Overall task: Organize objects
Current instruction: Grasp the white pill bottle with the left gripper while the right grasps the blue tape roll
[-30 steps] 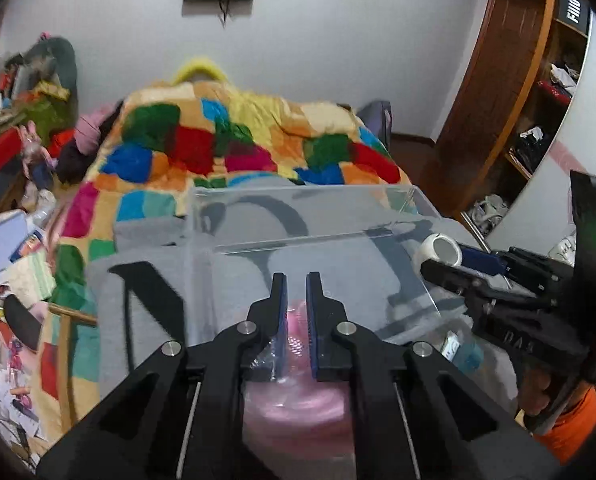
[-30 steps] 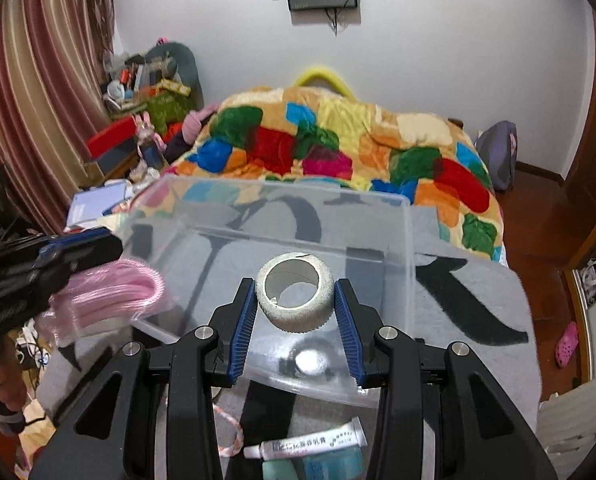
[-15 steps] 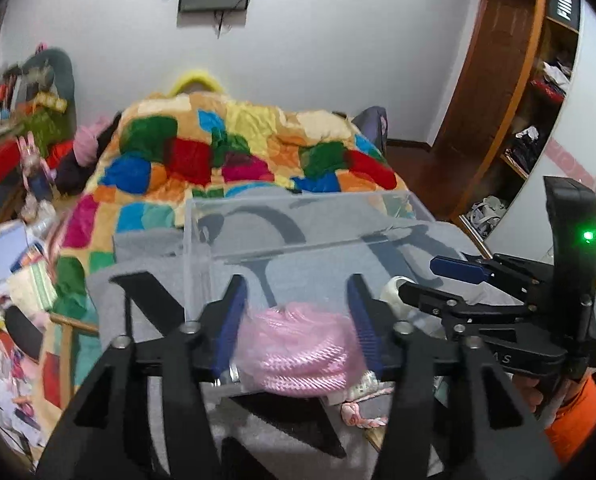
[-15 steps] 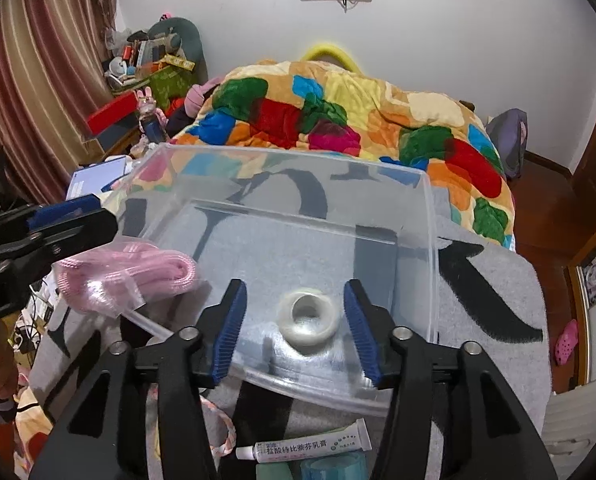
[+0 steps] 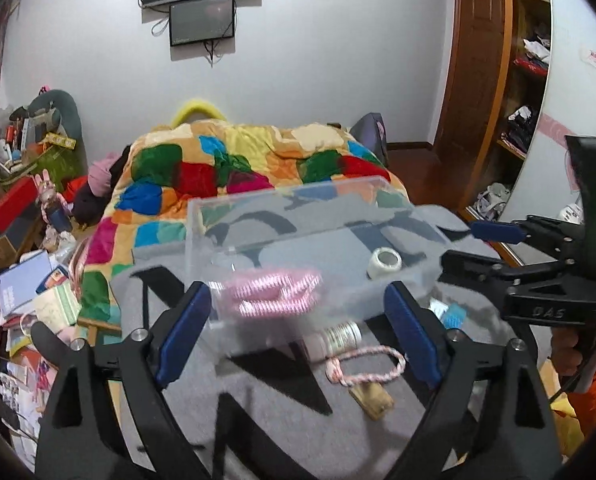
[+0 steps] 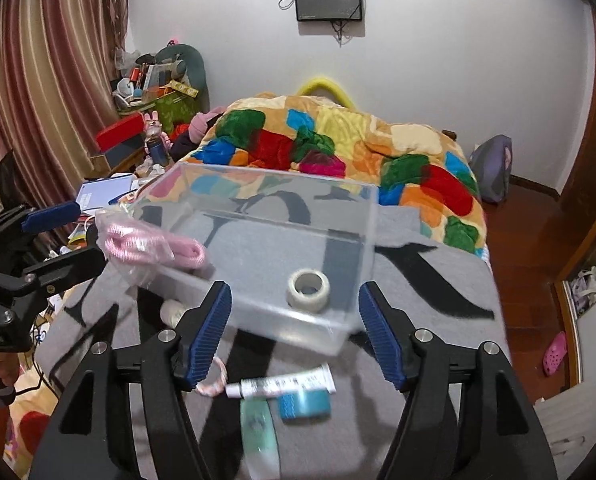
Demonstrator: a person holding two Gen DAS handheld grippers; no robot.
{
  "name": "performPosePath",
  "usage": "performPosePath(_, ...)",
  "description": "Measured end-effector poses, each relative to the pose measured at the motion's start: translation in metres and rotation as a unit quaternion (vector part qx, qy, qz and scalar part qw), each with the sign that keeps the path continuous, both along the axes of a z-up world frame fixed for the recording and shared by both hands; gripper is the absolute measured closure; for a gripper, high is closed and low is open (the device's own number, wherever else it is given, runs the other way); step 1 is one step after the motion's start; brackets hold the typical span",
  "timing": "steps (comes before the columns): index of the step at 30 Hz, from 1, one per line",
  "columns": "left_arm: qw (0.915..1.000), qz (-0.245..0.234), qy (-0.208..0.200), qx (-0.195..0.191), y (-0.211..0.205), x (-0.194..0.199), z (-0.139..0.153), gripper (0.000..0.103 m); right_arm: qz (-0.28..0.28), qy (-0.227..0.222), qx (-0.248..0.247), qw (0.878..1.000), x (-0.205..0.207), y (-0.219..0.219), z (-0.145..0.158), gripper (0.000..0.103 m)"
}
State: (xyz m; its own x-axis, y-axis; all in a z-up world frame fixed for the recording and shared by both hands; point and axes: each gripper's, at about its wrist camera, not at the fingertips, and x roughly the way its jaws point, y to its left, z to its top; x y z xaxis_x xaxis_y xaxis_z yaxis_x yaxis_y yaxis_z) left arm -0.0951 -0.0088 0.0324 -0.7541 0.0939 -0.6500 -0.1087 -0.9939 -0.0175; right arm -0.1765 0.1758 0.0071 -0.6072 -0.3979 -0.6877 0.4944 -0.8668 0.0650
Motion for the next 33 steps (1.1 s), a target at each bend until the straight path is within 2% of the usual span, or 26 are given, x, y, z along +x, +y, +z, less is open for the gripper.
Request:
performPosePath(6,0.9992,0.002,-0.036,0.017,0.003,0.002,-0.029,0.009,-0.010,-0.011,0.009,1.000,0.018,0.015,-0.018,0.037)
performPosePath(13,0.9953,0.002,-0.089,0.037,0.011,-0.015,-0.065,0.009,-0.018,-0.048,0.010,0.999,0.023,0.020,-0.054,0.038)
performPosePath(18,0.9937,0.007,-0.107,0.035,0.021,-0.034,-0.081,0.009,-0.021,-0.076,0.002,0.997,0.016,0.024,-0.070,0.060)
performPosePath(21,0.9923,0.005,-0.117,0.039,0.027,-0.041,-0.089,0.015,-0.015,-0.084,-0.003,0.996,0.014,0.025,-0.074,0.066)
performPosePath(25,0.9908,-0.006,-0.129,0.042,0.030,-0.041,-0.097,0.050,-0.015,-0.074,-0.003,0.997,0.020,0.026,-0.074,0.066)
performPosePath(29,0.9905,-0.006,-0.128,0.052,0.027,-0.038,-0.098,0.052,-0.020,-0.069,-0.008,0.997,0.027,0.031,-0.070,0.067)
performPosePath(33,0.9916,-0.011,-0.113,0.063,0.027,-0.029,-0.087,0.052,-0.022,-0.060,-0.015,0.998,0.031,0.034,-0.060,0.067)
